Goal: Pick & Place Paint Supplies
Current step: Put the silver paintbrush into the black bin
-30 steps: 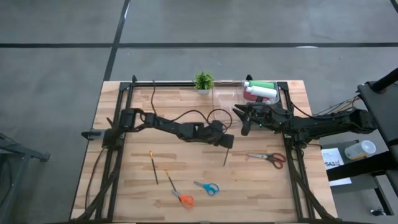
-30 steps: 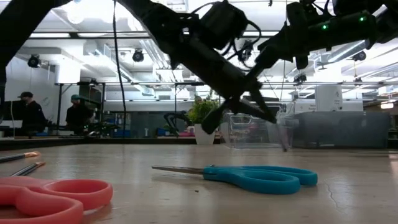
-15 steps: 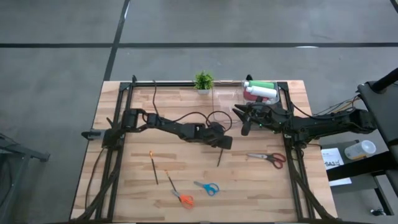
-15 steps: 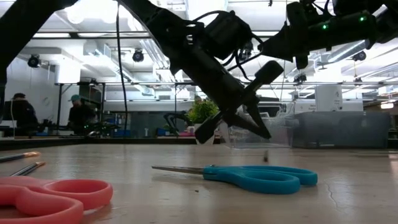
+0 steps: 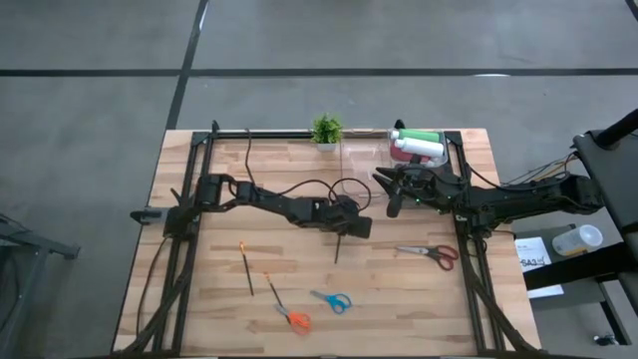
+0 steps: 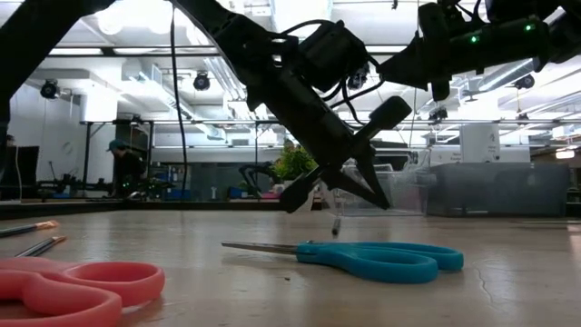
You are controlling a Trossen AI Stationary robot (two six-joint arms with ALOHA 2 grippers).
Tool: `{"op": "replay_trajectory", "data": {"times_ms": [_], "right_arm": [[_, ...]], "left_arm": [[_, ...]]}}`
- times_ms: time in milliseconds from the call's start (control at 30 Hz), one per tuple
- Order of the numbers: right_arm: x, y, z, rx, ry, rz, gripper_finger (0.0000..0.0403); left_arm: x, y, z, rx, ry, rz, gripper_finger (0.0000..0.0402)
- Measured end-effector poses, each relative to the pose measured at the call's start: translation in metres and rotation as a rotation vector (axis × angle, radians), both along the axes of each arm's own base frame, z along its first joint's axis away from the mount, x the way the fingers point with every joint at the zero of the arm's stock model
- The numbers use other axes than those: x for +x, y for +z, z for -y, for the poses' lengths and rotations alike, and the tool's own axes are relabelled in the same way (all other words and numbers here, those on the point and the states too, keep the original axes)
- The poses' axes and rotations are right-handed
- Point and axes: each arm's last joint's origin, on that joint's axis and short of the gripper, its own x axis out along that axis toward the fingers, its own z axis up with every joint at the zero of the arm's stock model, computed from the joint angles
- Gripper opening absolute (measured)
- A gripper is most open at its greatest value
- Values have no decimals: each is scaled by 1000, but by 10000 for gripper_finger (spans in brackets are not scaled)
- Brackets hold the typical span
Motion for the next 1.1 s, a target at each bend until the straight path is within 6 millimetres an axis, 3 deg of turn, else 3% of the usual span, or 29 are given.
{"op": "replay_trajectory", "data": {"times_ms": [133,367,500,667,800,967,1100], "right_arm": [[0,0,0,0,0,0,107],[0,0,0,0,0,0,107],[0,0,0,0,0,0,107],[0,0,0,0,0,-3,107],[0,0,0,0,0,-3,107],[0,0,0,0,0,-3,107],[0,0,0,0,0,-3,107]], "left_arm": [[0,8,-2,37,-33,14,35],[0,46,-3,237,-223,128,115],[-3,76,1,393,-347,209,121],[-15,98,0,460,-325,203,121],[-36,121,-1,549,-358,234,122],[-75,144,7,733,-457,263,122],[-116,157,11,814,-351,283,122]]}}
